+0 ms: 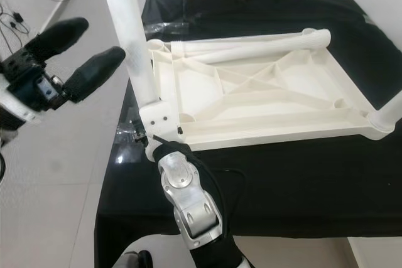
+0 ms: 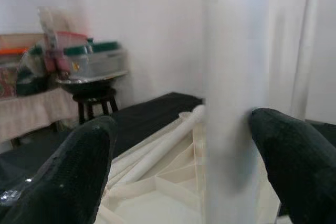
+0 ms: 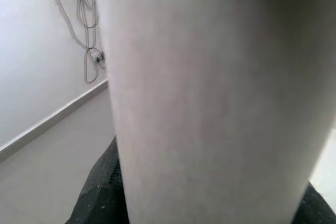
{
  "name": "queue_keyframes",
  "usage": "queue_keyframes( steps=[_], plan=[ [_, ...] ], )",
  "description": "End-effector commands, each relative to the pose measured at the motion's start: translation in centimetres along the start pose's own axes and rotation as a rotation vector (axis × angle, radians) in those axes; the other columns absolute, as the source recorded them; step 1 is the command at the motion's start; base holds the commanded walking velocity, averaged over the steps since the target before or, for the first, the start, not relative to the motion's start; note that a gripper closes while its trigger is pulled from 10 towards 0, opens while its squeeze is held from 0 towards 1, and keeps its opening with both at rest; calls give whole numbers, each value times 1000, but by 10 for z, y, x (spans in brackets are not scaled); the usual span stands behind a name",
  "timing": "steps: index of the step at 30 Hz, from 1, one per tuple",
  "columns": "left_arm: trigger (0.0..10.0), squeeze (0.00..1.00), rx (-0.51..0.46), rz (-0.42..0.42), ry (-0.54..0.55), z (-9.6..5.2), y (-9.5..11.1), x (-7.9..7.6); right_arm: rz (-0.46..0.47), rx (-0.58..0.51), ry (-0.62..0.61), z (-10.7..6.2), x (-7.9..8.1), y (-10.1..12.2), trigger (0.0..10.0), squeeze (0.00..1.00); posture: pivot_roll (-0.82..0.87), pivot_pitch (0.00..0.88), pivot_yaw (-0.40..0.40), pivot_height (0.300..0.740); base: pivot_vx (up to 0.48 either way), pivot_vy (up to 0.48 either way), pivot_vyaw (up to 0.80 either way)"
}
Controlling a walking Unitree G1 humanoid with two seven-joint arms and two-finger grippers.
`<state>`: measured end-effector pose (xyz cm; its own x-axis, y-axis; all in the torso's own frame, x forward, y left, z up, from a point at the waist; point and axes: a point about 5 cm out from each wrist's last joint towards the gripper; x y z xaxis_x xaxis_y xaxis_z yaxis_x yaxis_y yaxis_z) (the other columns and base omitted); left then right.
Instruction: Building children table
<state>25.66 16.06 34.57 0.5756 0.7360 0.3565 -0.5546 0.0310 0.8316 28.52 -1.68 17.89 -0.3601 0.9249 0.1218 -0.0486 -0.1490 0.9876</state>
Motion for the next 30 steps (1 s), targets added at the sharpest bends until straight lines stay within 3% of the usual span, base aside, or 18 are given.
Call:
queue_keyframes(
  steps=[1,3,6,8,9,11,13,16,21,22,23,24,30],
  plan=[
    [10000,0,50,-36,-55,8,-7,3,124,151,-46,-6,12,-31,10000,0,93,191,20,740,0,0,0],
    [10000,0,52,-110,-92,19,-10,6,125,147,-43,-5,13,-31,10000,0,89,190,24,740,0,0,0],
    [10000,0,52,-129,-118,23,-10,7,125,146,-42,-5,14,-31,10000,0,83,190,29,740,0,0,0],
    [10000,0,45,-179,-223,31,-10,3,127,142,-42,-5,15,-31,10000,0,78,192,36,740,0,0,0],
    [10000,0,45,-179,-223,31,-10,3,127,142,-42,-5,15,-31,10000,0,78,192,36,740,0,0,0],
    [10000,0,49,-233,-361,38,-9,-5,130,140,-42,-4,16,-31,10000,0,78,193,39,740,0,0,0],
    [10000,0,62,-241,-438,40,-9,-10,130,139,-41,-4,16,-31,10000,0,79,194,40,740,0,0,0],
    [10000,0,71,-235,-469,42,-8,-10,131,138,-39,-4,17,-31,10000,0,80,195,40,740,0,0,0],
    [10000,0,92,-163,-447,52,-9,-5,135,138,-35,-4,18,-31,10000,0,81,195,43,740,0,0,0],
    [7059,0,86,-153,-427,56,-9,-3,136,137,-35,-4,18,-31,10000,0,81,194,42,740,0,0,0],
    [3059,0,81,-148,-418,58,-8,-2,136,137,-35,-4,19,-31,10000,0,80,194,43,740,0,0,0],
    [0,0,75,-150,-419,60,-8,-1,137,137,-35,-4,19,-31,10000,0,80,194,43,740,0,0,0],
    [0,0,35,-169,-467,65,-1,-11,138,135,-34,-3,18,-31,10000,0,79,186,44,740,0,0,0]
  ],
)
Point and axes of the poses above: a point about 5 cm out from each wrist's last joint towards the gripper, its own z axis pointing out of the wrist towards the gripper, its own y axis along the axis of the wrist's last joint, x = y × z, and after that the axes turned 12 degrees about z, right-handed
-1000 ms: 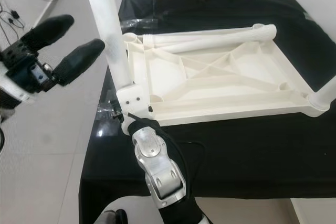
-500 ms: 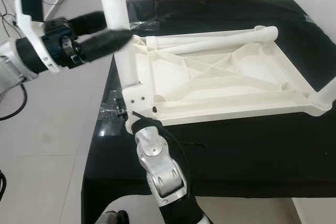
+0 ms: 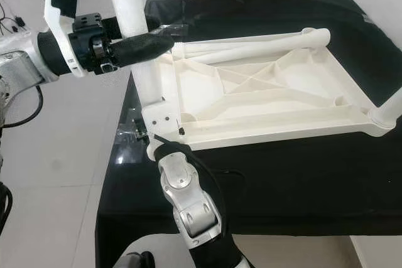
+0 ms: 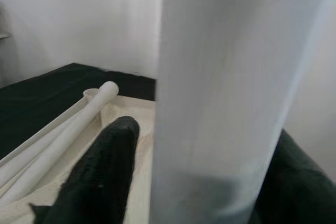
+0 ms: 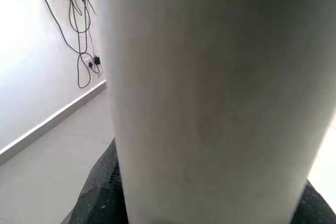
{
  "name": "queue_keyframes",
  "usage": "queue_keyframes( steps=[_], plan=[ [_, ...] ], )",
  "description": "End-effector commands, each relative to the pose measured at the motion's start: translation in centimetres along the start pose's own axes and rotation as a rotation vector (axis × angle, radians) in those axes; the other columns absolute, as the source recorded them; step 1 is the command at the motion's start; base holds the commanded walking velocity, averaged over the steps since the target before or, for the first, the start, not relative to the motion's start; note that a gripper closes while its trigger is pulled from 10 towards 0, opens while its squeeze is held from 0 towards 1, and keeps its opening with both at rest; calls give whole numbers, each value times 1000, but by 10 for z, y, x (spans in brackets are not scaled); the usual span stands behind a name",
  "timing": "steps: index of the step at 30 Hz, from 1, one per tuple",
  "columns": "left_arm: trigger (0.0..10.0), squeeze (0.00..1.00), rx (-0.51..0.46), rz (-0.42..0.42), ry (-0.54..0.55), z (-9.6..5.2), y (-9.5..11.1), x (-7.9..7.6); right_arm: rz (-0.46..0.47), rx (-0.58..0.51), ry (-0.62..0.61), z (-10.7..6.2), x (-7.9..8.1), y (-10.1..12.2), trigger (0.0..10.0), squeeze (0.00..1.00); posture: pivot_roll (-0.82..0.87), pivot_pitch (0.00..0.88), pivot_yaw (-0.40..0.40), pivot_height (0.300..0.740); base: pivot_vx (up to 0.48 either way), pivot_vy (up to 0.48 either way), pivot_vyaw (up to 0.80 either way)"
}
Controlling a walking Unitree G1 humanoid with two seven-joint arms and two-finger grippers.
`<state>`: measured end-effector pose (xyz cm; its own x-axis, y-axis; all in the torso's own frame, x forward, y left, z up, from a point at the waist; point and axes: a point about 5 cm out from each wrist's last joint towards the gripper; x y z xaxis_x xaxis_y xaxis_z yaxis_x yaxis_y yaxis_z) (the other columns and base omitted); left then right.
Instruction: Building children table
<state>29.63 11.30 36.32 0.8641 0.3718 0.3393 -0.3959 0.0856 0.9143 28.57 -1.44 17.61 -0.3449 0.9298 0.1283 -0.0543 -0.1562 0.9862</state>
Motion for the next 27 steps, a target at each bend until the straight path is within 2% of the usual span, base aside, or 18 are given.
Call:
queue_keyframes(
  steps=[1,10,11,12,14,15,16,17,18,20,21,22,23,24,25,26,27],
  plan=[
    [0,0,-23,10,-46,4,7,-7,132,144,-18,-4,16,-28,10000,0,78,185,44,740,0,0,0],
    [0,0,-28,-27,-67,7,-5,-17,158,154,7,-3,18,-27,10000,0,69,177,46,740,0,0,0],
    [0,0,-28,-29,-70,6,-6,-19,197,134,58,0,20,-21,10000,1000,68,176,46,740,0,0,0],
    [0,0,-28,-30,-72,6,-6,-20,230,88,133,3,22,-10,10000,1000,68,174,45,740,0,0,0],
    [0,0,-28,-30,-72,6,-7,-20,229,70,155,5,22,-6,10000,1000,68,174,45,740,0,0,0],
    [0,0,-30,-32,-72,6,-7,-21,241,23,252,10,20,6,10000,1000,70,173,46,740,0,0,0],
    [0,0,-30,-32,-72,6,-7,-21,241,23,252,10,20,6,10000,1000,70,173,46,740,0,0,0],
    [0,0,-31,-33,-71,6,-7,-21,248,-13,337,13,19,16,10000,1000,71,172,46,740,0,0,0],
    [0,0,-31,-33,-71,6,-7,-21,248,-13,337,13,19,16,10000,1000,71,172,46,740,0,0,0],
    [0,0,-33,-35,-73,5,-7,-23,194,-25,573,20,8,33,10000,1000,69,168,43,740,0,0,0],
    [0,0,-33,-35,-73,5,-7,-23,194,-25,573,20,8,33,10000,1000,69,168,43,740,0,0,0],
    [0,0,-33,-35,-73,5,-7,-23,163,-15,629,22,2,37,10000,1000,69,168,43,740,0,0,0],
    [0,0,-34,-35,-75,5,-7,-24,112,6,702,25,-6,41,10000,584,68,165,40,740,0,0,0],
    [0,0,-34,-35,-75,5,-7,-24,112,6,702,25,-6,41,10000,584,68,165,40,740,0,0,0],
    [0,0,-36,-34,-75,5,-7,-24,48,24,773,26,-14,43,10000,0,68,165,38,740,0,0,0],
    [0,0,-44,-35,-75,5,-6,-25,-83,74,882,33,-31,49,10000,0,69,167,36,740,0,0,0],
    [0,0,-44,-35,-75,5,-6,-25,-83,74,882,33,-31,49,10000,0,69,167,36,740,0,0,0]
  ],
)
Point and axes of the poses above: a point about 5 cm out from each wrist's last joint towards the gripper, its own z axis pointing out of the wrist towards the gripper, its own y axis along the axis of the wrist's last joint, x = y × z, and after that the axes turned 12 degrees about z, right-handed
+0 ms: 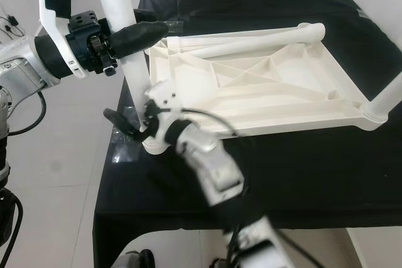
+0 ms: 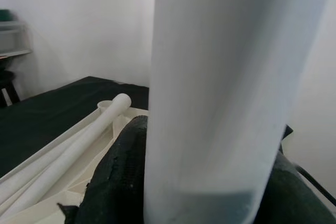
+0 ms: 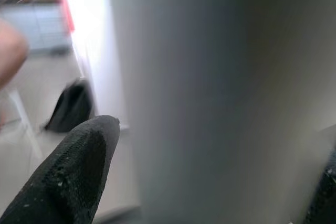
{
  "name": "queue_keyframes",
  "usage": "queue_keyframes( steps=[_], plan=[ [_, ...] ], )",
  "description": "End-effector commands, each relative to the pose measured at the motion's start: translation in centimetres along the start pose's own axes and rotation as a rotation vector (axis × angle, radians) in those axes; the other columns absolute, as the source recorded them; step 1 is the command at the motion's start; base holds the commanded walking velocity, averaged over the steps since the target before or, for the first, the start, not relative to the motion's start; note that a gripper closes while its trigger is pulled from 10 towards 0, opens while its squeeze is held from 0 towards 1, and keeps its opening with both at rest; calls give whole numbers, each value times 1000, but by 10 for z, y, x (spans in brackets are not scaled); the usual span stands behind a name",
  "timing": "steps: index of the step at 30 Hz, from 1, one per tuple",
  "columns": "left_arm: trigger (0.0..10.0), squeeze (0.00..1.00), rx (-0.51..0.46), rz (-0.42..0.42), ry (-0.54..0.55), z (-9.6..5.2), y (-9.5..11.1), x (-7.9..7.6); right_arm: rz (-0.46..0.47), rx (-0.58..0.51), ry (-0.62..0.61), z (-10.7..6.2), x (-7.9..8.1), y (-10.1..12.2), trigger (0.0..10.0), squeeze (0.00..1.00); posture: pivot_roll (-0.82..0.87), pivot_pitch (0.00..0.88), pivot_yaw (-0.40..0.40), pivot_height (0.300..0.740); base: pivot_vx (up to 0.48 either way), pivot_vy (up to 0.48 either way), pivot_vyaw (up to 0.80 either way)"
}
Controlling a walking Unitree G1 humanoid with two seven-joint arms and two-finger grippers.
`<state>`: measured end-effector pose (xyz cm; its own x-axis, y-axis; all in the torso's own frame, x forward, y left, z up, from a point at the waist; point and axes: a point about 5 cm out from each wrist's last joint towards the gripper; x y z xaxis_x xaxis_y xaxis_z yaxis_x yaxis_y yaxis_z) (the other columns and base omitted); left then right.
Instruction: Building children table
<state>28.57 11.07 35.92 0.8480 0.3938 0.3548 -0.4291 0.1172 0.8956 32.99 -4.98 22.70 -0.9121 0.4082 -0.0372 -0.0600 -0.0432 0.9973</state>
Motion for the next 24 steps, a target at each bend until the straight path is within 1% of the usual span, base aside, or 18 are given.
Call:
queue_keyframes(
  steps=[1,2,3,5,6,7,8,9,10,11,14,15,23,24],
  plan=[
    [0,0,-3,-59,-95,7,-6,-14,-17,17,96,5,2,0,10000,0,69,167,36,740,0,0,0],
    [0,0,-3,-59,-95,7,-6,-14,-17,17,96,5,2,0,10000,0,69,167,36,740,0,0,0],
    [0,0,-5,-59,-95,7,-6,-14,-24,26,108,5,-6,5,10000,0,69,169,35,740,0,0,0],
    [0,0,-7,-60,-95,7,-5,-14,-16,26,145,7,-16,15,10000,0,68,171,35,740,0,0,0],
    [0,0,-7,-60,-95,7,-5,-14,-16,26,145,7,-16,15,10000,0,68,171,35,740,0,0,0],
    [0,0,-10,-61,-95,7,-5,-14,4,22,181,9,-19,20,10000,0,67,174,33,740,0,0,0],
    [0,0,-12,-61,-95,7,-5,-15,26,12,220,10,-21,24,5882,0,67,179,32,740,0,0,0],
    [0,0,-12,-61,-95,7,-5,-15,26,12,220,10,-21,24,5882,0,67,179,32,740,0,0,0],
    [0,0,-14,-61,-95,7,-5,-15,41,5,245,11,-23,26,5882,0,67,179,32,740,0,0,0],
    [0,0,-17,-61,-97,7,-4,-15,85,-1,310,12,-24,27,0,0,67,186,28,740,0,0,0],
    [0,0,-18,-62,-99,7,-4,-15,106,8,348,12,-25,25,0,0,68,189,27,740,0,0,0],
    [0,0,-15,-60,-103,6,-5,-16,104,27,356,13,-26,20,0,0,69,193,24,740,0,0,0],
    [0,0,-12,-49,-109,6,-6,-17,108,23,348,15,-24,12,0,0,70,198,26,740,0,0,0],
    [4118,1000,-10,-54,-91,6,-7,-15,103,25,325,16,-24,8,0,0,67,201,30,740,0,0,0]
  ],
)
Point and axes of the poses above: a point about 5 cm out from each wrist's last joint towards the gripper, its own z axis pointing out of the wrist towards the gripper, its own y axis along the axis of the wrist's last joint, x = y × z, and after that the axes turned 12 degrees about z, right-handed
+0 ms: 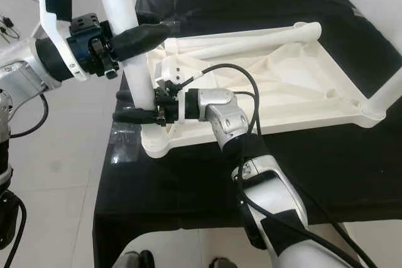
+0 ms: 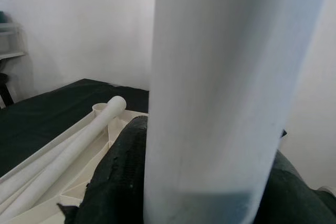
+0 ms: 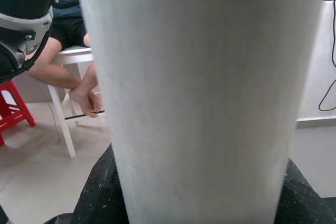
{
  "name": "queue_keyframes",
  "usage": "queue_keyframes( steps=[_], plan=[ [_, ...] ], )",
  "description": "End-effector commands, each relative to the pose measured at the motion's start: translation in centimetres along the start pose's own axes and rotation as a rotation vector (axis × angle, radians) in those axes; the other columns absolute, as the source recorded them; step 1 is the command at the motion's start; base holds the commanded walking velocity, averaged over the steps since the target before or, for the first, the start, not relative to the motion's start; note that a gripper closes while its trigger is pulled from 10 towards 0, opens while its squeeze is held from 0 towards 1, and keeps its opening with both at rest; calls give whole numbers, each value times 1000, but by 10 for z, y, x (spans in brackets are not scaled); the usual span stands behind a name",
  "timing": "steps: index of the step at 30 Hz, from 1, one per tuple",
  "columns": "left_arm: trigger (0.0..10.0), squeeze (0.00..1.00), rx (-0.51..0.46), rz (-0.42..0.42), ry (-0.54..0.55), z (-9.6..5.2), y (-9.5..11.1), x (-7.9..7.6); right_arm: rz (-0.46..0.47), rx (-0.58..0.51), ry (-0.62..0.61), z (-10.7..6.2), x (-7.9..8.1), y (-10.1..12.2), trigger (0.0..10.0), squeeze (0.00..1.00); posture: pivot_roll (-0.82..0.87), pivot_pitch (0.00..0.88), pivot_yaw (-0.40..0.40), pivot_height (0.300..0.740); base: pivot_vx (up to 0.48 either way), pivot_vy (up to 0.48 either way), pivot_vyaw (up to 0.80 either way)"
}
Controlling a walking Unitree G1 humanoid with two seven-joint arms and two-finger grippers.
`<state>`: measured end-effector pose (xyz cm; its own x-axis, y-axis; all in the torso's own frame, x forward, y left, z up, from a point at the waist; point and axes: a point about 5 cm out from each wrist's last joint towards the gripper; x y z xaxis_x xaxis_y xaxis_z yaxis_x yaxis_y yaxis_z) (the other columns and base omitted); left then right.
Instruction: Building children table
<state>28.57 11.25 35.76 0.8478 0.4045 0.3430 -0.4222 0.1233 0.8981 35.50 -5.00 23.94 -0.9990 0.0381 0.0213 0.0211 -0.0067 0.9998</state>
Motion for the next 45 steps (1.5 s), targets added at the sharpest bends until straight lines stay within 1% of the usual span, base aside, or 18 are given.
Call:
queue_keyframes(
  steps=[1,10,12,13,14,18,27,28,29,31,32,34,35,37,38,40,41,45],
  plan=[
    [10000,1000,-1,-55,-88,8,-7,-13,21,-33,-109,5,-3,-7,0,0,62,201,30,740,0,0,0],
    [10000,1000,36,-20,59,9,-10,3,102,12,-535,2,4,-41,0,0,33,200,8,740,0,0,0],
    [10000,914,41,-15,71,9,-10,3,87,62,-640,2,8,-50,0,0,33,200,8,740,0,0,0],
    [10000,0,47,-10,83,8,-11,4,120,86,-824,0,19,-65,0,0,27,200,-1,740,0,0,0],
    [10000,0,49,-11,98,8,-11,6,126,93,-970,-3,32,-73,0,0,31,198,-5,740,0,0,0],
    [10000,0,50,-18,101,6,-12,8,195,18,-1093,1,50,-80,0,0,22,196,-1,740,0,0,0],
    [10000,0,66,0,101,6,-12,7,187,-45,-1088,24,47,-71,0,0,39,173,7,740,0,0,0],
    [6353,0,65,0,100,6,-11,8,192,-45,-1098,26,49,-70,0,0,39,172,8,740,0,0,0],
    [6353,0,65,0,100,6,-11,8,192,-45,-1098,26,49,-70,0,0,39,172,8,740,0,0,0],
    [4275,0,64,-1,101,6,-11,8,195,-43,-1104,26,51,-70,0,0,39,172,9,740,0,0,0],
    [0,0,61,-3,95,6,-10,8,199,-38,-1122,27,55,-68,0,0,39,171,11,740,0,0,0],
    [0,0,58,-4,93,6,-10,8,202,-34,-1134,27,58,-68,0,0,37,170,13,740,0,0,0],
    [0,0,55,-5,89,6,-10,8,202,-25,-1122,28,59,-67,3176,0,36,169,13,740,0,0,0],
    [0,0,53,-6,86,6,-10,8,202,-18,-1112,28,60,-67,3176,0,36,169,13,740,0,0,0],
    [0,0,53,-6,85,7,-10,8,194,-13,-1098,27,58,-66,10000,0,40,167,14,740,0,0,0],
    [0,0,54,-8,85,7,-10,7,177,-19,-1082,23,54,-63,10000,0,43,165,15,740,0,0,0],
    [0,0,56,-9,84,8,-11,7,166,-39,-1054,19,50,-59,10000,1000,45,164,14,740,0,0,0],
    [0,0,61,-11,80,8,-12,6,144,-103,-896,11,36,-43,10000,1000,51,161,12,740,0,0,0]
  ],
)
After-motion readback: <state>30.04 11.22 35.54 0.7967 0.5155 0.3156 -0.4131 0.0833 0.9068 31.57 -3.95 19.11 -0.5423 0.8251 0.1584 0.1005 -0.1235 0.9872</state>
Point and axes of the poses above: a point about 5 cm out from each wrist's last joint towards the gripper, its own z axis pointing out of the wrist towards the gripper, its own y axis along the axis of the wrist's last joint, x = y × z, and after that the axes turned 12 degrees about z, right-handed
